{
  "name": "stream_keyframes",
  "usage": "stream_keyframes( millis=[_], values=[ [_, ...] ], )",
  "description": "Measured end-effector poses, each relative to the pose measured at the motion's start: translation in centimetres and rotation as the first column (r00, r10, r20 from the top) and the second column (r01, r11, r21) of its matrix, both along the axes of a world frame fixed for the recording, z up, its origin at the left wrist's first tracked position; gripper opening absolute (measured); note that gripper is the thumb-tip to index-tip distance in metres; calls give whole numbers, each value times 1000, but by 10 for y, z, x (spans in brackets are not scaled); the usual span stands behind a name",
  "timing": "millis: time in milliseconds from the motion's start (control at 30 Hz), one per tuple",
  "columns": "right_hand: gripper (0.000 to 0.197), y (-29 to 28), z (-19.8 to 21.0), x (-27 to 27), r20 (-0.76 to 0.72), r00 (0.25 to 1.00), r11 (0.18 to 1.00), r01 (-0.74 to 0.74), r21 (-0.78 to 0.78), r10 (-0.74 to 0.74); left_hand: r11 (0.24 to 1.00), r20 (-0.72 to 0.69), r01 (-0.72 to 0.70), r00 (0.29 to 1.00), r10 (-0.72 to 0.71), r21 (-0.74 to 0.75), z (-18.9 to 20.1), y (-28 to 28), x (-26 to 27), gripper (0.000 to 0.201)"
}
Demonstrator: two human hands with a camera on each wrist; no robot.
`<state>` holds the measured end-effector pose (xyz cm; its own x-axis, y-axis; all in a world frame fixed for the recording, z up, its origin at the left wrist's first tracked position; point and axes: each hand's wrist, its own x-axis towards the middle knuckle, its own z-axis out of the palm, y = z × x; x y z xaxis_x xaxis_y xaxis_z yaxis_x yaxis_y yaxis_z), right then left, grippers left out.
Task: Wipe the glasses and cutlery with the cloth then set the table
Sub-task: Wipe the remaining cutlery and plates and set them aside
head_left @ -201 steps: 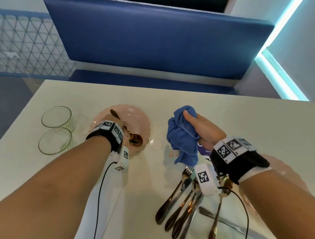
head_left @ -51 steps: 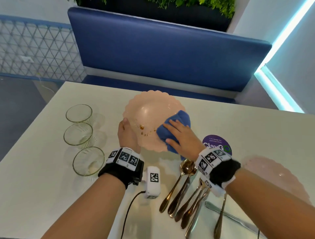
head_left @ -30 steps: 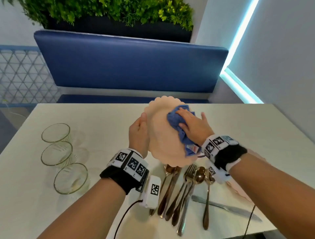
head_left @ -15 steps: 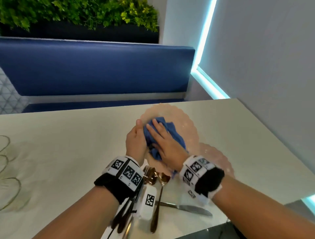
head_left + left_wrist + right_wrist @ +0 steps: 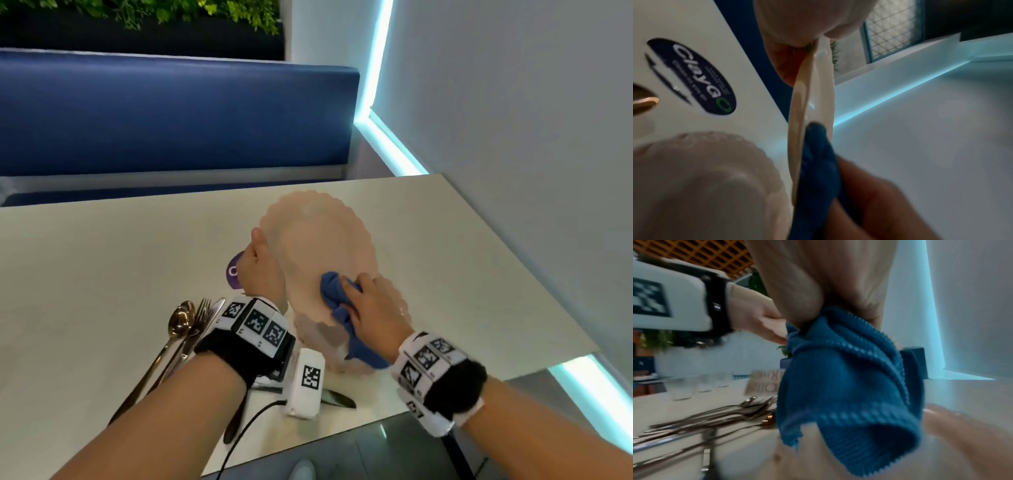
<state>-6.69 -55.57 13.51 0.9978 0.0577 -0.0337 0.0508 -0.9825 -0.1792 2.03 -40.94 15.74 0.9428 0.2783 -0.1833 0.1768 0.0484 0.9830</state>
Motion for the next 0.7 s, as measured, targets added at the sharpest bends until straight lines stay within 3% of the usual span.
stream_keyframes(
  millis=[167,367,533,567,600,667,700],
  values=[
    [30,8,-2,-12,-58,996,921,-43,387,71,974,-72,97,994,-84,204,-26,-18,-12,50],
    [27,-32,23,-11,43,958,772,203,602,-285,889,-202,248,962,-181,386,-60,-19,-21,41],
    [28,-35,24,-5,-11,900,627,313,713,-436,834,-298,360,921,-249,418,-76,-19,-25,45],
    [28,-32,23,-4,-19,894,605,318,730,-447,784,-339,420,897,-283,457,-78,-18,-25,49],
    [28,-29,22,-2,-30,889,584,325,744,-457,689,-391,492,865,-316,532,-81,-17,-24,54],
    [29,-22,20,1,-44,881,555,335,761,-471,450,-454,563,826,-333,693,-80,-15,-24,60],
    [30,-18,17,4,-49,876,549,343,762,-479,425,-407,528,846,-345,735,-75,-15,-24,58]
  ],
)
